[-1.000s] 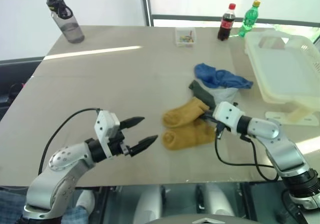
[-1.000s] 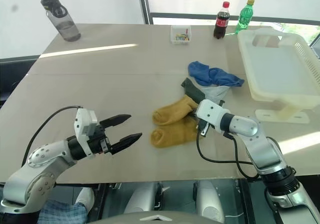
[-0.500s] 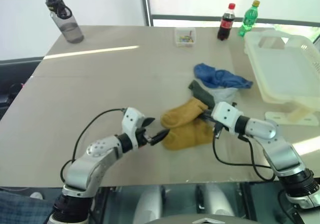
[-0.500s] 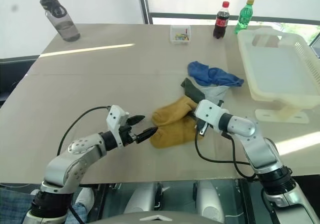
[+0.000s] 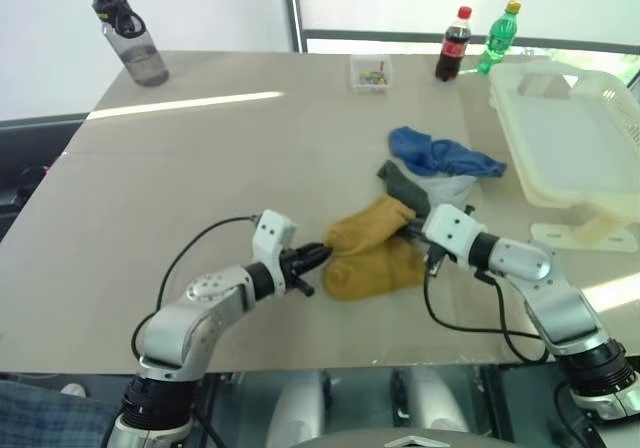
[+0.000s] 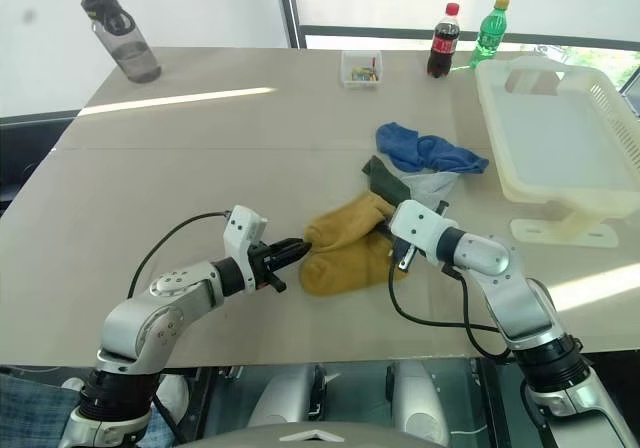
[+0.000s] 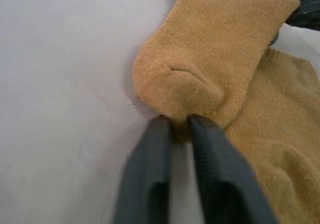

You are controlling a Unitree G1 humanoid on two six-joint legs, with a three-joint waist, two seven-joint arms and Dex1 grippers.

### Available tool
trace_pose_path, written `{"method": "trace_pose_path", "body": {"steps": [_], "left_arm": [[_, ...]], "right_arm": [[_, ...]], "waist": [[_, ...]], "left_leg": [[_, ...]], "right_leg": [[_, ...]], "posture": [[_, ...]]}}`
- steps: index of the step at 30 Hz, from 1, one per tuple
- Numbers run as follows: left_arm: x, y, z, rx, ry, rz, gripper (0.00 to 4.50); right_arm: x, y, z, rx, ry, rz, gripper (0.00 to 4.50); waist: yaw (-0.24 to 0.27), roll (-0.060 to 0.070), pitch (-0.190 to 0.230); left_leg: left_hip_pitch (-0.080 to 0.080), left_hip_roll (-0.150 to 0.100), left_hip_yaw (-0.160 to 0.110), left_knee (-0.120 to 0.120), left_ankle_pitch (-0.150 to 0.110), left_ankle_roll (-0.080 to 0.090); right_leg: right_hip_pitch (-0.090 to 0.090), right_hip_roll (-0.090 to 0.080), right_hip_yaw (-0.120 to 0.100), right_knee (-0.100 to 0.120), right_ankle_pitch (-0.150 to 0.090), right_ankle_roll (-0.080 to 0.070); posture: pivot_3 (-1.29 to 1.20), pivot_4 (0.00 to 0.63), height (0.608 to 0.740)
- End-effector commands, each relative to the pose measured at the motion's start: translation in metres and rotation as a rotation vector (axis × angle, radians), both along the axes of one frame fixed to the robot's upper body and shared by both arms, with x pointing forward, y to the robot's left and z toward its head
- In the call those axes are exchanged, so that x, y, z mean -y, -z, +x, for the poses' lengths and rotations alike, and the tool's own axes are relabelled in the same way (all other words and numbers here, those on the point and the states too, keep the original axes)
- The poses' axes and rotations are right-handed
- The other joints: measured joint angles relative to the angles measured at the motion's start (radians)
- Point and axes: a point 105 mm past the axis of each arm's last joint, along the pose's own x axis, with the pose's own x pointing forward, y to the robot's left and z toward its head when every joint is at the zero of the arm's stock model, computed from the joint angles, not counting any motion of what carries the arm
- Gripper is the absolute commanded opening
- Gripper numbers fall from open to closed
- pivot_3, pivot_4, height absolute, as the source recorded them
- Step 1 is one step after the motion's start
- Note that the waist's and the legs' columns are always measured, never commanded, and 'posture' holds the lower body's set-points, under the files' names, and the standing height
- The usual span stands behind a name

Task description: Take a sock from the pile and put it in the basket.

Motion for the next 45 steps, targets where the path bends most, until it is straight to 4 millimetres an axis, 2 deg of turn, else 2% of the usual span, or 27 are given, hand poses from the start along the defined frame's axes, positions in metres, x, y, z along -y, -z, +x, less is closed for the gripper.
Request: {"method": "trace_pose_path", "body": {"steps": [1, 5, 8, 14, 17, 24, 30, 36, 45], "left_arm": [[0.003, -0.004, -0.001, 0.008, 0.009, -0.019, 0.06], [0.003, -0.009, 0.0, 0.032, -0.005, -0.05, 0.06], [0.006, -0.022, -0.004, 0.052, 0.012, -0.121, 0.06], [0.011, -0.052, -0.026, 0.093, 0.049, -0.249, 0.06], [0.009, -0.059, -0.041, 0.08, 0.06, -0.283, 0.06], [0.005, -0.046, -0.069, -0.006, 0.028, -0.27, 0.06], [0.004, -0.032, -0.088, -0.057, -0.005, -0.261, 0.06], [-0.003, -0.026, -0.088, -0.032, -0.034, -0.246, 0.06], [-0.001, -0.025, -0.079, 0.027, -0.022, -0.233, 0.06]], "right_arm": [[-0.004, -0.013, -0.003, 0.056, -0.014, 0.02, 0.0], [-0.004, -0.014, -0.004, 0.06, -0.014, 0.026, 0.0], [-0.006, -0.019, -0.006, 0.065, -0.02, 0.051, 0.0], [0.002, -0.028, -0.02, 0.025, 0.016, 0.094, 0.0], [0.006, -0.029, -0.029, 0.016, 0.028, 0.084, 0.0], [0.006, -0.03, -0.05, -0.037, 0.038, 0.095, 0.0], [0.008, -0.02, -0.071, -0.115, 0.042, 0.077, 0.0], [0.007, -0.02, -0.077, -0.134, 0.049, 0.084, 0.0], [0.012, -0.024, -0.071, -0.098, 0.103, 0.085, 0.0]], "waist": [[0.0, 0.0, 0.0], [0.0, 0.0, 0.0], [0.0, 0.0, 0.0], [0.0, 0.0, 0.0], [0.0, 0.0, 0.0], [-0.001, 0.0, 0.0], [0.0, -0.001, 0.0], [0.001, -0.001, 0.0], [0.003, -0.001, 0.001]], "left_leg": [[0.0, 0.0, 0.0, 0.0, 0.0, 0.0], [0.0, 0.0, 0.0, 0.0, 0.0, 0.0], [0.0, 0.0, 0.0, 0.0, 0.0, 0.0], [-0.001, 0.0, -0.001, 0.0, 0.0, 0.0], [0.0, 0.0, -0.002, 0.0, 0.0, 0.0], [0.001, 0.0, -0.002, 0.0, 0.0, 0.0], [0.0, 0.0, -0.003, 0.0, 0.0, 0.0], [0.001, 0.0, -0.004, 0.0, 0.0, 0.0], [-0.001, 0.0, -0.003, 0.0, 0.0, 0.0]], "right_leg": [[0.0, 0.0, 0.0, 0.0, 0.0, 0.0], [0.0, 0.0, 0.0, 0.0, 0.0, 0.0], [0.0, 0.0, 0.0, 0.0, 0.0, 0.0], [0.0, -0.001, 0.0, 0.0, 0.0, 0.0], [0.0, -0.001, 0.0, 0.0, 0.0, 0.0], [0.0, -0.001, 0.0, 0.0, 0.0, 0.0], [0.0, -0.001, 0.001, -0.001, -0.001, 0.0], [-0.001, -0.001, 0.001, -0.001, -0.002, 0.003], [-0.001, -0.002, 0.0, -0.002, -0.002, 0.002]], "posture": [[0.0, 0.15, 0.74], [0.0, 0.15, 0.74], [0.0, 0.15, 0.74], [0.0, 0.15, 0.74], [0.0, 0.15, 0.74], [0.0, 0.15, 0.74], [0.0, 0.15, 0.74], [0.0, 0.15, 0.74], [0.0, 0.15, 0.74]]}}
